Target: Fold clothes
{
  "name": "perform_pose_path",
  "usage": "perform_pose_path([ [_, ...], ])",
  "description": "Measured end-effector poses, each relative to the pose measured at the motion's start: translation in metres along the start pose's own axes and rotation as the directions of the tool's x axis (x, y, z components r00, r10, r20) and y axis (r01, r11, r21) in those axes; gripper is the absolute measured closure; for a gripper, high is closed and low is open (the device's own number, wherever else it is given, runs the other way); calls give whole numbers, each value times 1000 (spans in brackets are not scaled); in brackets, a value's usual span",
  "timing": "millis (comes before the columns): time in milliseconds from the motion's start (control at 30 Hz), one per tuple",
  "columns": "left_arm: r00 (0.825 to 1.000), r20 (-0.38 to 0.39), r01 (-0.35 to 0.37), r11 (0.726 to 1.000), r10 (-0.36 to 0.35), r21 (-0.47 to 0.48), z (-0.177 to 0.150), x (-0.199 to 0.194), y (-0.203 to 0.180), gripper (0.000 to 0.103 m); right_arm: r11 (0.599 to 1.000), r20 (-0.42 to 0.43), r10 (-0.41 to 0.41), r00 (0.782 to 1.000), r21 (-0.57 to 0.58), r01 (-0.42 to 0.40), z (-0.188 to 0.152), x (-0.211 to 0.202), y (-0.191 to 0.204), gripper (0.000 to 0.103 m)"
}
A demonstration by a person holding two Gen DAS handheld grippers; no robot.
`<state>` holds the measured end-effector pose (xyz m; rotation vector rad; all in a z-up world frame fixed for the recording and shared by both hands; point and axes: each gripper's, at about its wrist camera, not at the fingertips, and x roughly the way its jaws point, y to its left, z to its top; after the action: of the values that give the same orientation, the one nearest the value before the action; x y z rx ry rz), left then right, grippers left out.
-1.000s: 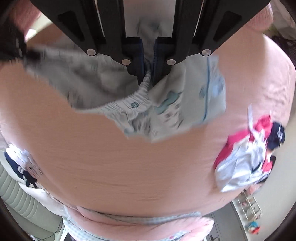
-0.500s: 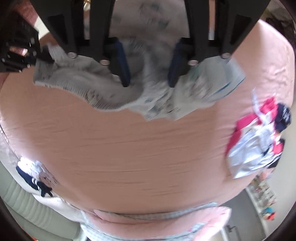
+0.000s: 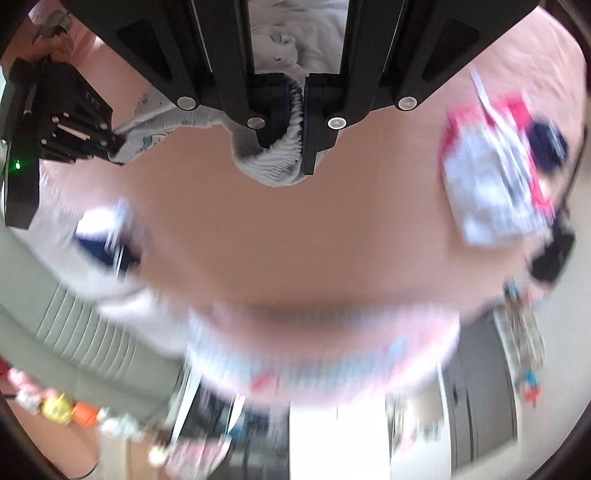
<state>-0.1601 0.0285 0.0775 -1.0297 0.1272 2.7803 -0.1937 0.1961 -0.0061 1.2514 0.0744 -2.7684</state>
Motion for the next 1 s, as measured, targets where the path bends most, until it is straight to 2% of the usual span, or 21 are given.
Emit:
perform_pose_path([
  [67, 991, 133, 5, 1000, -8, 22, 35, -40, 3, 100, 1000, 127, 0, 992, 9, -1, 41, -44, -6, 99],
  [133, 966, 258, 6, 999, -16, 40, 66, -79, 6, 100, 1000, 260, -2, 966, 24, -4, 78, -91, -10, 99],
  [167, 955, 296, 4, 999, -14, 34, 71, -95, 8, 100, 999, 318, 2, 948, 31, -13, 86, -117, -16, 99],
  [200, 946, 325, 6, 1000, -13, 24, 71, -109, 11, 100, 999, 373, 7, 928, 37, -23, 92, -143, -24, 99],
  [267, 936, 353, 10, 1000, -12, 7, 62, -122, 20, 99, 997, 422, 37, 906, 47, -63, 93, -172, -31, 99],
  [333, 946, 323, 26, 1000, -21, -10, 37, -115, 23, 99, 992, 415, 77, 907, 57, -110, 75, -185, -40, 99],
  [367, 960, 279, 39, 999, -32, -20, 19, -103, 22, 99, 990, 390, 95, 916, 56, -126, 63, -182, -41, 99],
  [433, 986, 160, 64, 997, -55, -52, -23, -63, 22, 98, 993, 278, 85, 957, 53, -104, 25, -150, -38, 99],
  [467, 995, 68, 84, 992, -79, -89, -50, -34, 23, 98, 994, 206, 79, 975, 57, -93, 5, -129, -38, 99],
  [500, 994, -16, 102, 986, -105, -130, -75, -8, 22, 98, 995, 132, 75, 988, 61, -84, -14, -107, -38, 99],
  [533, 986, -98, 116, 978, -134, -173, -100, 19, 22, 98, 994, 25, 73, 997, 84, -75, -39, -78, -37, 99],
  [567, 972, -176, 120, 971, -158, -209, -124, 44, 21, 98, 991, -69, 87, 994, 111, -79, -63, -52, -38, 99],
  [633, 931, -318, 101, 965, -177, -242, -171, 84, 21, 97, 983, -237, 119, 964, 164, -81, -110, -6, -39, 99],
  [667, 908, -377, 92, 963, -185, -253, -189, 97, 20, 97, 983, -279, 120, 953, 167, -75, -123, 5, -38, 99],
  [733, 878, -439, 79, 963, -190, -259, -208, 107, 21, 97, 984, -349, 117, 930, 165, -62, -146, 24, -34, 99],
  [767, 867, -460, 74, 963, -191, -260, -216, 110, 21, 97, 986, -356, 113, 928, 158, -60, -148, 25, -33, 99],
  [867, 880, -440, 84, 971, -178, -226, -213, 103, 22, 88, 990, -362, 102, 927, 133, -57, -149, 24, -30, 95],
  [933, 902, -408, 74, 982, -140, -173, -206, 97, 21, 79, 990, -361, 98, 928, 126, -56, -150, 22, -28, 95],
  [1000, 922, -373, 64, 991, -105, -120, -198, 91, 15, 78, 990, -351, 100, 931, 133, -56, -151, 18, -27, 95],
])
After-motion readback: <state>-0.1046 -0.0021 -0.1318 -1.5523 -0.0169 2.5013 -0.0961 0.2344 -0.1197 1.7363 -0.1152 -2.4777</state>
